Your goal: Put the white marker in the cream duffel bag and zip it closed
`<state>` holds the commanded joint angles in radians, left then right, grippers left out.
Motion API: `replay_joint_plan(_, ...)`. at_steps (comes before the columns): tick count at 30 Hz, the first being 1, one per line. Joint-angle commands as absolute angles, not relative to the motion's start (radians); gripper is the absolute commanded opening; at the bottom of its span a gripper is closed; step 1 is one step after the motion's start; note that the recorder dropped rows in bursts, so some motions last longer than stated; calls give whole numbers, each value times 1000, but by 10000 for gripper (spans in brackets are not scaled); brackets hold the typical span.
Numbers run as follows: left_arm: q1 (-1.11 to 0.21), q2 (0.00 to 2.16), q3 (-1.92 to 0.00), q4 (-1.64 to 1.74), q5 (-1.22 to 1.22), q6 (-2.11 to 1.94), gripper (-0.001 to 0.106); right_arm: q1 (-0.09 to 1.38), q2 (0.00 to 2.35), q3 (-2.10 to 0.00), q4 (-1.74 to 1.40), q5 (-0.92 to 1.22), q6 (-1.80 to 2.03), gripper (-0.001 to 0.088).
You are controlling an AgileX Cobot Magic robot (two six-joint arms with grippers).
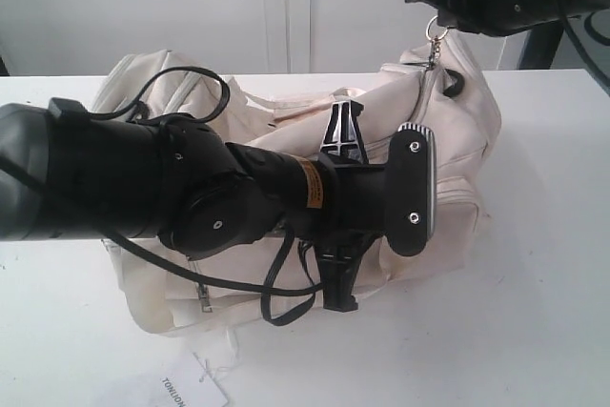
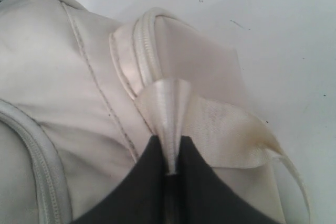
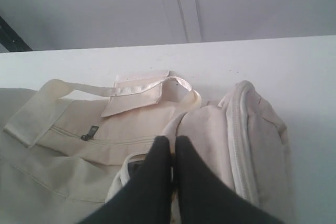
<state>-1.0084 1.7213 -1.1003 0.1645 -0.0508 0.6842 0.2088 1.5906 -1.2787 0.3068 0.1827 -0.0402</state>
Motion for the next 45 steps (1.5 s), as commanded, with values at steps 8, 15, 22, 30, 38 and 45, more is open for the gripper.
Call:
replay_joint_plan(8, -1008, 1721, -1100, 165, -51, 684, 0, 209, 1628, -1279, 321, 103, -40, 0)
replay_joint_plan(15, -1008, 1721, -1100, 165, -51, 684, 0, 209, 1649, -1279, 321, 74, -40, 0)
replay_joint_plan(22, -1010, 1721, -1100, 173, -51, 688, 0, 209, 1651, -1279, 321, -17, -40, 0)
replay_joint_plan(30, -1010, 1721, -1100, 181, -51, 714, 0, 209, 1690, -1279, 321, -46, -40, 0)
replay_joint_plan(38, -1010, 1721, -1100, 186, -51, 714, 0, 209, 1731, -1279, 321, -95, -40, 0)
replay_joint_plan(45, -1010, 1721, -1100, 186, -51, 714, 0, 209, 1734, -1279, 321, -95, -40, 0)
